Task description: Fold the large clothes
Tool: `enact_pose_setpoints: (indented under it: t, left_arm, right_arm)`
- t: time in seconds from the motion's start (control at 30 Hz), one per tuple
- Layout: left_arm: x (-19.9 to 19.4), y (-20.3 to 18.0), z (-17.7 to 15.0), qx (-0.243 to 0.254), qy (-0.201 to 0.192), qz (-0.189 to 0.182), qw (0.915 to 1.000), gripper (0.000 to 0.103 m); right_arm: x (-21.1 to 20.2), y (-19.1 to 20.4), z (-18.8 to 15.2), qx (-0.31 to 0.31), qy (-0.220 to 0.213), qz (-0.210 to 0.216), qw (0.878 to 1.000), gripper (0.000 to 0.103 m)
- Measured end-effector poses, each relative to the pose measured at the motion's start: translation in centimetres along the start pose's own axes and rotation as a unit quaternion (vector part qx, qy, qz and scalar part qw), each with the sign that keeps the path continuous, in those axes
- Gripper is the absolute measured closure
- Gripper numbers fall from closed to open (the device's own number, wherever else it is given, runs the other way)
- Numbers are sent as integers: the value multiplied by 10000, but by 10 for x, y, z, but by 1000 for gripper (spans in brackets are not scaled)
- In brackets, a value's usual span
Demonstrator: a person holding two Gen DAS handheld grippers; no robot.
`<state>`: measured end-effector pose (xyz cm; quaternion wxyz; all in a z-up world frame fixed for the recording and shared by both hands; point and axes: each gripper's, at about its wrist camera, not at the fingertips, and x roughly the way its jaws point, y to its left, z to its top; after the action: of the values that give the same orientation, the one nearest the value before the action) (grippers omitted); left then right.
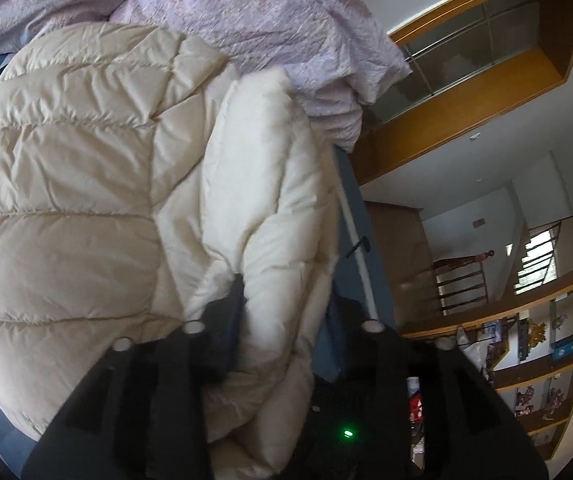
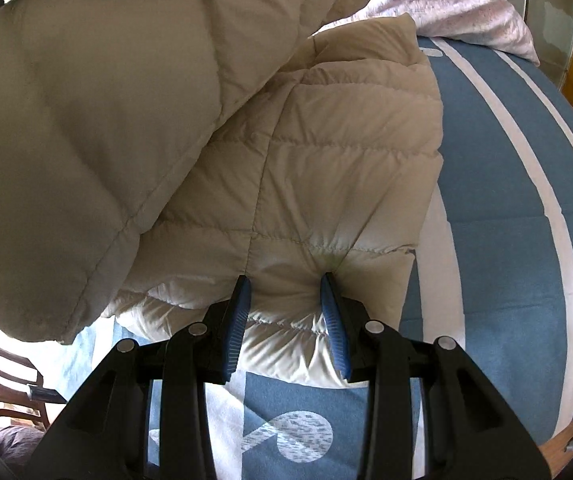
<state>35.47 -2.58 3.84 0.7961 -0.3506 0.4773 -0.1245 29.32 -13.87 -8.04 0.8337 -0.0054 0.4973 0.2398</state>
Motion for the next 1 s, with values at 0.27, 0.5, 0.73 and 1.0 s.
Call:
enact_pose_setpoints:
  t: [0.27,0.5,0.73,1.0]
  left_arm:
    - [-45,-2,2,298,-434,239,9983,44]
    - [-70,41,7,160,-747,1071,9913,43]
    - [-77,65,11,165,-838,1627,9830,43]
    - [-67,88,12,200,-791,2201,9721,43]
  right_arm:
    - [1,-2,0,26,-12,27,10000,65]
    - [2,-3,1,79,-9,51,10000,64]
    - [-1,1,-4,127,-10,45,9999,64]
    - [-2,-3,1,189,4,21,9998,64]
